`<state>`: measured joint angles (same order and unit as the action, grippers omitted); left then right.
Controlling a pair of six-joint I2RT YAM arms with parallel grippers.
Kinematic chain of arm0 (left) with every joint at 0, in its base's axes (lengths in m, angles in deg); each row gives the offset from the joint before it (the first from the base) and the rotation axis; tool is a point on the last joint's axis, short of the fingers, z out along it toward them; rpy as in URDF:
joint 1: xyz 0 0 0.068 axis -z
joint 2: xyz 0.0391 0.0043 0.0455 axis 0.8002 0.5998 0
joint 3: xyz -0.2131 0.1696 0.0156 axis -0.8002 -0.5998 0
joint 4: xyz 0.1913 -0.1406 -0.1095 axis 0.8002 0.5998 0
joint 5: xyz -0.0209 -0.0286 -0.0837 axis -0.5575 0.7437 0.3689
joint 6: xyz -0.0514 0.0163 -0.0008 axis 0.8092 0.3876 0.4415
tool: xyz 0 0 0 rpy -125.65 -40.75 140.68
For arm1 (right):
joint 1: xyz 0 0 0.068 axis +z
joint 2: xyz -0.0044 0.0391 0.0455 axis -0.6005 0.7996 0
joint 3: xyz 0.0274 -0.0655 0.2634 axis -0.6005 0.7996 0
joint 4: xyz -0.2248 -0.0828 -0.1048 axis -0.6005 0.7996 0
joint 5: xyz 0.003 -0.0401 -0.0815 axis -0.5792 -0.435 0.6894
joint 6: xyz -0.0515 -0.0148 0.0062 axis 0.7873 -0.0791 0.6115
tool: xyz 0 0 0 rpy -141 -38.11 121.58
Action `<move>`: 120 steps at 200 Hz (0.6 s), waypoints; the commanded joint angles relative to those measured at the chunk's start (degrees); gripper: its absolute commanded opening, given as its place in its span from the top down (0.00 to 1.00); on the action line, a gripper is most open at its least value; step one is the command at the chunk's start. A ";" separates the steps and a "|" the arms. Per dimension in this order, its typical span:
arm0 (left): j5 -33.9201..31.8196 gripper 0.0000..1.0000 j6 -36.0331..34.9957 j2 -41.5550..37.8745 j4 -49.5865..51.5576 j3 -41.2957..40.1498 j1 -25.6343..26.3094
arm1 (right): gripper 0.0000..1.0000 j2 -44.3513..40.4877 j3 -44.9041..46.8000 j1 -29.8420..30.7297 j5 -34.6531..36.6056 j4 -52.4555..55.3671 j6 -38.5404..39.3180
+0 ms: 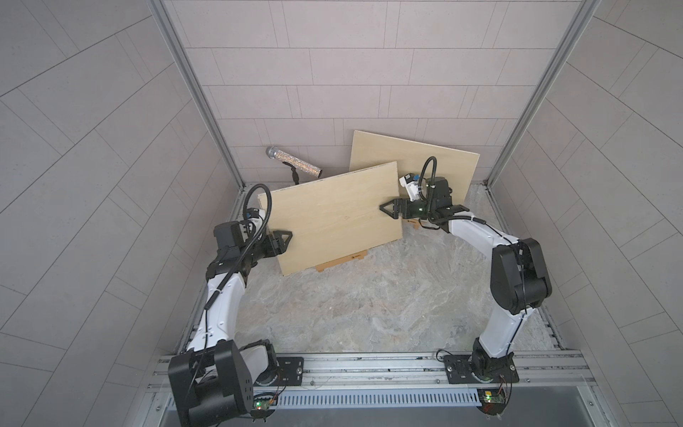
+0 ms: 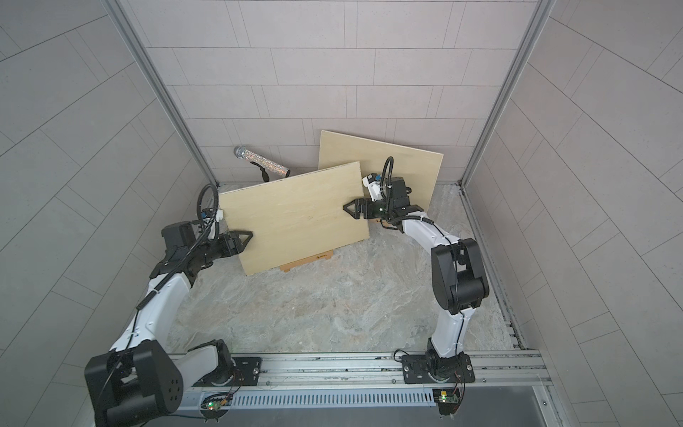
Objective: Disassemble the easel
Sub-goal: Adjust the easel at the center of the board.
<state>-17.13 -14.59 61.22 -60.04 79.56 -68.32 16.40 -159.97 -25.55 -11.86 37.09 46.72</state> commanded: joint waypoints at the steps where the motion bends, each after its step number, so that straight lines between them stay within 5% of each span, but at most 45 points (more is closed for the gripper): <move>1: -1.96 0.26 -1.84 0.75 5.31 1.18 0.95 | 0.00 -4.75 0.14 -1.33 1.72 4.08 -1.27; 95: -0.42 0.18 -5.94 1.01 7.67 7.50 -0.75 | 0.00 -20.08 13.89 -1.74 4.87 9.87 -2.54; 120: 4.32 0.17 -2.06 1.16 -0.10 6.50 -4.67 | 0.00 -24.69 18.41 0.65 3.98 11.75 -2.98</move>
<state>-17.61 -18.33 62.38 -54.47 85.72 -69.79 -3.81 -144.47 -27.01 -6.99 46.69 44.77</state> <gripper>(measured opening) 0.824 0.996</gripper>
